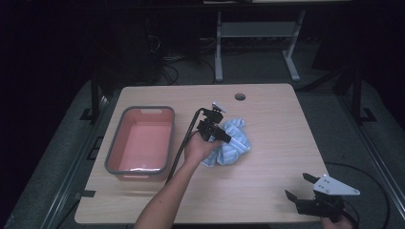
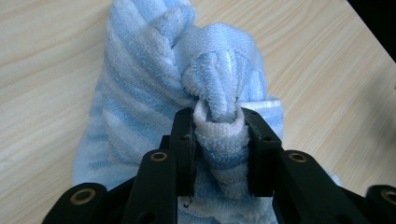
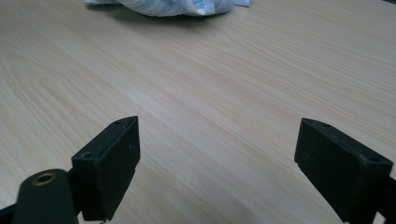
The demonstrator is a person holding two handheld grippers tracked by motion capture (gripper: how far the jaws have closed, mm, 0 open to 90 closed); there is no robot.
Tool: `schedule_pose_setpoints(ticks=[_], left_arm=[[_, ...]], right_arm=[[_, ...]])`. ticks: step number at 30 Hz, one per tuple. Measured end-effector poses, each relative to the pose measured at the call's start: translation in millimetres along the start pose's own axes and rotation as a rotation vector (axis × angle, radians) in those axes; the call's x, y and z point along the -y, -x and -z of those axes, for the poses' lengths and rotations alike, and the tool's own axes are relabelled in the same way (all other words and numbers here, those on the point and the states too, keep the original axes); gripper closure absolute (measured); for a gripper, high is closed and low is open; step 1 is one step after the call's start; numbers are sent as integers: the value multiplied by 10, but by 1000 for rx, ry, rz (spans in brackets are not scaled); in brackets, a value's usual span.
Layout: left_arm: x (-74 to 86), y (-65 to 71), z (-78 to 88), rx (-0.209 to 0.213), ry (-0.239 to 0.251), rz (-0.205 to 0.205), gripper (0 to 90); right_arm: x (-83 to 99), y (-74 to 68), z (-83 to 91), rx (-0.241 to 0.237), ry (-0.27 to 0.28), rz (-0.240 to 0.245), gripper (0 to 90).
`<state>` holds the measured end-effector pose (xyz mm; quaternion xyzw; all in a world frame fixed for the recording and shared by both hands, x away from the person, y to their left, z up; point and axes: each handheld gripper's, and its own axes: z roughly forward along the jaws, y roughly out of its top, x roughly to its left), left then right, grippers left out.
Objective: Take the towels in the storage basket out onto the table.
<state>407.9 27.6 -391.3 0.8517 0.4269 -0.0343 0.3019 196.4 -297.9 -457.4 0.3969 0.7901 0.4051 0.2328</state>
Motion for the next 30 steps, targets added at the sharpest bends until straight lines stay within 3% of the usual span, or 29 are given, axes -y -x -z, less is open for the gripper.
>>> schedule_pose_setpoints(ticks=[11,15,30], left_arm=[[85,-39,-82,0,-7,6,653],[105,-44,-121,11,-35,2,620],[161,16,-80,29,-5,-20,505]], right_arm=[[-5,-5,-11,1,5,21,136],[-3,-2,-12,3,5,23,136],[18,3,7,15,6,13,136]])
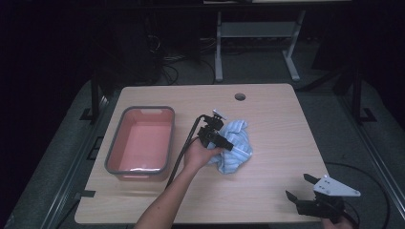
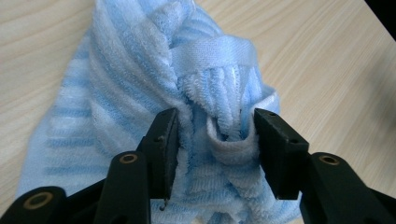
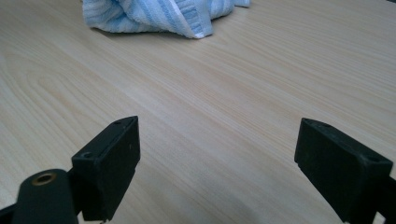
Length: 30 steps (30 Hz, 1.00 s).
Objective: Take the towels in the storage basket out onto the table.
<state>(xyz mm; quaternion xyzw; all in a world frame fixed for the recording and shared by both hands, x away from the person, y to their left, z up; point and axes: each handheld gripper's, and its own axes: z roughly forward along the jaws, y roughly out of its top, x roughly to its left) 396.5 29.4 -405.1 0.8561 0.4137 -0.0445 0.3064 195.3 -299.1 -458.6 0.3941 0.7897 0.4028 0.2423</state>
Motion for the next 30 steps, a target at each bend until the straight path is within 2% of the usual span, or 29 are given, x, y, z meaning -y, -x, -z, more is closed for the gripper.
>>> schedule_pose_setpoints(ticks=[6,14,23,25,30], left_arm=[[31,24,37,5,19,-17,464],[56,21,106,37,38,-18,453],[103,20,187,52,59,-24,425],[116,14,202,67,69,-20,380],[148,0,243,71,84,-21,358]], right_arm=[[-10,-16,-5,0,-1,6,136],[-11,-10,-3,6,1,-1,136],[-22,-24,-12,2,1,4,136],[-22,-23,-12,3,2,5,136],[-24,-19,-15,6,-1,3,136]])
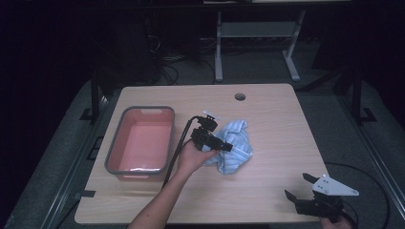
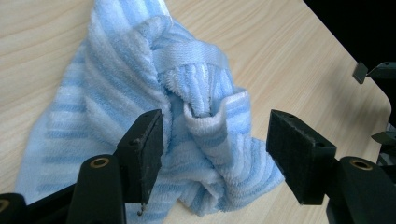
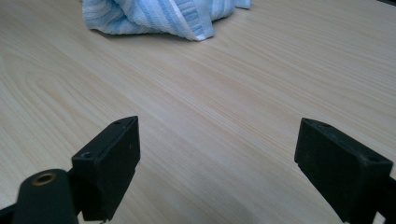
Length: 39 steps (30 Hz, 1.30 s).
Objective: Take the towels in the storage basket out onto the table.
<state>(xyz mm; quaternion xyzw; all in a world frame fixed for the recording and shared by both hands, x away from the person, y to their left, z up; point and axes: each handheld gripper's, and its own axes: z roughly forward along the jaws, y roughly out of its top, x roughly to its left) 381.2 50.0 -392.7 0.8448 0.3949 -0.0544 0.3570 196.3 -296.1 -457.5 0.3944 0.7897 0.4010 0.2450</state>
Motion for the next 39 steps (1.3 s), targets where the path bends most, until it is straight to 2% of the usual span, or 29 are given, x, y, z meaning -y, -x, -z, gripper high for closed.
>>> schedule_pose_setpoints(ticks=[9,21,24,30,33,35,36,39], left_arm=[[92,20,125,3,25,0,330],[328,-3,266,16,53,6,316],[380,3,296,11,58,-4,316],[525,16,340,32,69,-5,316],[583,5,361,67,77,5,316],[623,3,381,61,82,7,316],[648,-2,391,71,84,12,316],[697,21,417,60,83,0,316]], right_arm=[[-2,3,2,3,-2,-2,136],[4,10,3,9,-5,5,136],[3,10,1,7,-7,4,136],[4,1,-5,8,-12,5,136],[5,0,-4,10,-13,4,136],[8,-1,2,11,-12,-1,136],[11,3,3,13,-13,1,136],[18,13,6,16,-12,-2,136]])
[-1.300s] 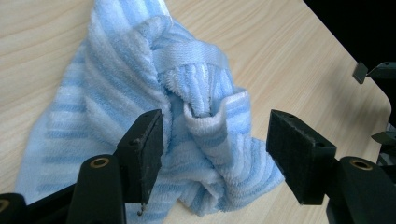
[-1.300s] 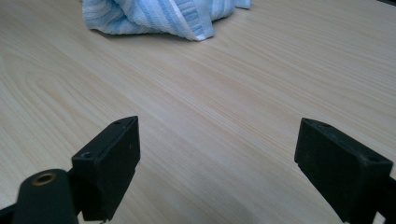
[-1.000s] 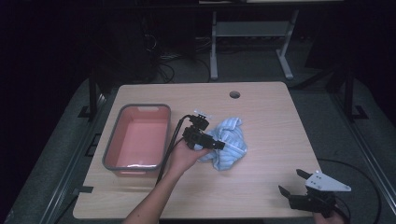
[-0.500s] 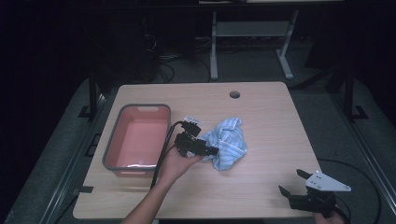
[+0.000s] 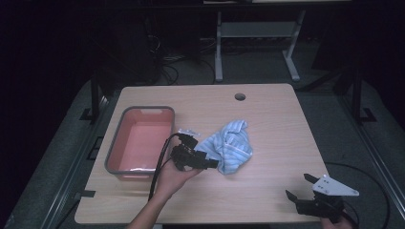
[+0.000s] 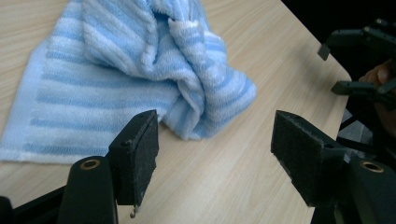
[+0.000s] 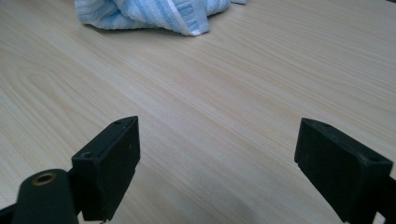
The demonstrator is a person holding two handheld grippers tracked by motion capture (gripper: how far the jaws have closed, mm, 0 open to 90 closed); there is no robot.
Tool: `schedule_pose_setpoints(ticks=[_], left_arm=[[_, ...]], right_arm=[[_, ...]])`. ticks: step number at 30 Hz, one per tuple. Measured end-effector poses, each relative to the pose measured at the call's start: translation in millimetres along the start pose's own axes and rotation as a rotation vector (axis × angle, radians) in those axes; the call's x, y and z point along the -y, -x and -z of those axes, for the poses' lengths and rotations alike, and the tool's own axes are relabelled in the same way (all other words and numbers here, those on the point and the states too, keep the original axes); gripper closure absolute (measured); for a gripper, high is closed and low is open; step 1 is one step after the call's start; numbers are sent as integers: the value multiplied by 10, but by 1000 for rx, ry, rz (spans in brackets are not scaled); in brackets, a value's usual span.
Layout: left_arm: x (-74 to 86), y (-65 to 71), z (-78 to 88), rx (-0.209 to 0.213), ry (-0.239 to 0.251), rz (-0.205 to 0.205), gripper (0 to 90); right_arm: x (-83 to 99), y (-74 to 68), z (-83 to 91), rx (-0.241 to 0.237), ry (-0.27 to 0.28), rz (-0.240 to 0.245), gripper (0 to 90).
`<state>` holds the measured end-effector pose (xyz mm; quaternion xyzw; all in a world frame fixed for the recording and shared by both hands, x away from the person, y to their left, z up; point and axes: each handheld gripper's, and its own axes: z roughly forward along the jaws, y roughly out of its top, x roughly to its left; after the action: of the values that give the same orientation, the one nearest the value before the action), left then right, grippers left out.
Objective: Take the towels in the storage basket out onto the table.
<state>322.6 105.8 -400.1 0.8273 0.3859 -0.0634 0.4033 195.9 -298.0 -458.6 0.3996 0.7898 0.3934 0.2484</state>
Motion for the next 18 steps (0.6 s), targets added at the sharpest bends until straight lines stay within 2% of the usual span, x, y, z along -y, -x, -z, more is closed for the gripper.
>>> schedule_pose_setpoints(ticks=[12,18], left_arm=[[268,124,97,-15,11,-46,314],[460,190,135,-21,41,-63,298]], right_arm=[[6,-10,-2,4,-6,-6,136],[1,-25,-10,5,-3,1,136]])
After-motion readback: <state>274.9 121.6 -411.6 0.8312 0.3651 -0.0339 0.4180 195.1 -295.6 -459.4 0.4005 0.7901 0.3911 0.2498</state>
